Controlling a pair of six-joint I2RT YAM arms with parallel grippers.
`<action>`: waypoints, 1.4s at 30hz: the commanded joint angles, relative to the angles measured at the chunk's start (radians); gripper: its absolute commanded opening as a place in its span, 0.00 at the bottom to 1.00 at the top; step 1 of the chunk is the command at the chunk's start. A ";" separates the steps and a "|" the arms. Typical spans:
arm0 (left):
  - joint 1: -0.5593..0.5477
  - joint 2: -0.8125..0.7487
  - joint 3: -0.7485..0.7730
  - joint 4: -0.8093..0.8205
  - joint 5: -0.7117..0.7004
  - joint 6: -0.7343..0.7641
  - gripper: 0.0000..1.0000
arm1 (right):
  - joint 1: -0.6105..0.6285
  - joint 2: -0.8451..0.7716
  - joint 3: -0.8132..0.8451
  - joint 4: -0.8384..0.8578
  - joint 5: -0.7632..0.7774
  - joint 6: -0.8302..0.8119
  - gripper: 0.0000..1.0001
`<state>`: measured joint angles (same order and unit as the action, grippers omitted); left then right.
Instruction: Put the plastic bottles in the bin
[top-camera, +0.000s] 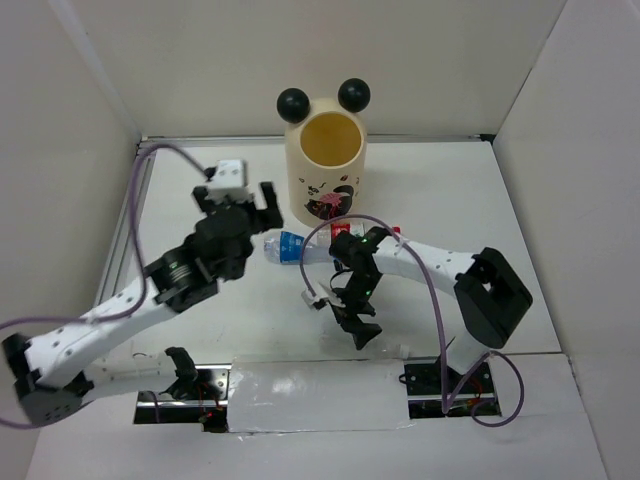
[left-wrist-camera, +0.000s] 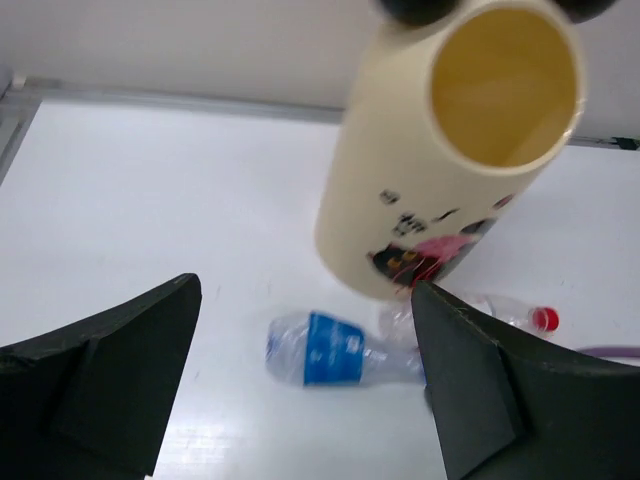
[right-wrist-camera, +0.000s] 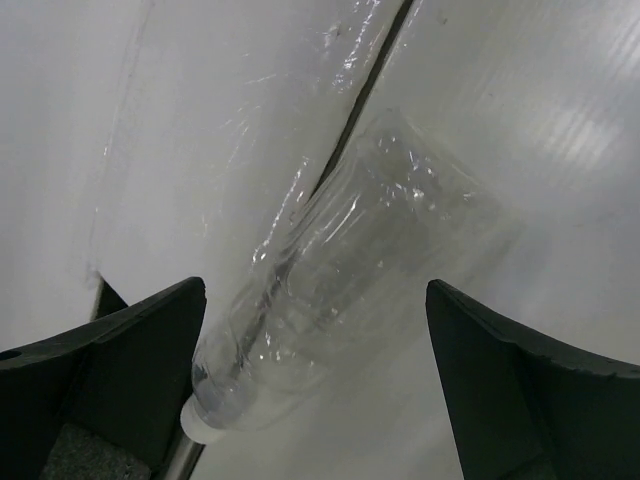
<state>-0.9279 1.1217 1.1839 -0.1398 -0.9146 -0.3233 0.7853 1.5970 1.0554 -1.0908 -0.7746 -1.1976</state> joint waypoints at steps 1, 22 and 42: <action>-0.017 -0.143 -0.128 -0.346 -0.076 -0.336 0.99 | 0.051 0.018 0.020 0.061 0.027 0.143 0.98; -0.094 -0.411 -0.218 -0.656 -0.129 -0.614 0.99 | 0.174 0.146 0.148 0.346 0.301 0.653 0.18; 0.104 -0.295 -0.362 -0.307 0.377 -0.663 0.99 | -0.371 0.210 1.197 0.426 -0.446 0.461 0.15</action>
<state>-0.8921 0.7986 0.8150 -0.6178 -0.7345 -1.0191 0.4541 1.8088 2.2593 -0.8398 -1.0641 -0.7635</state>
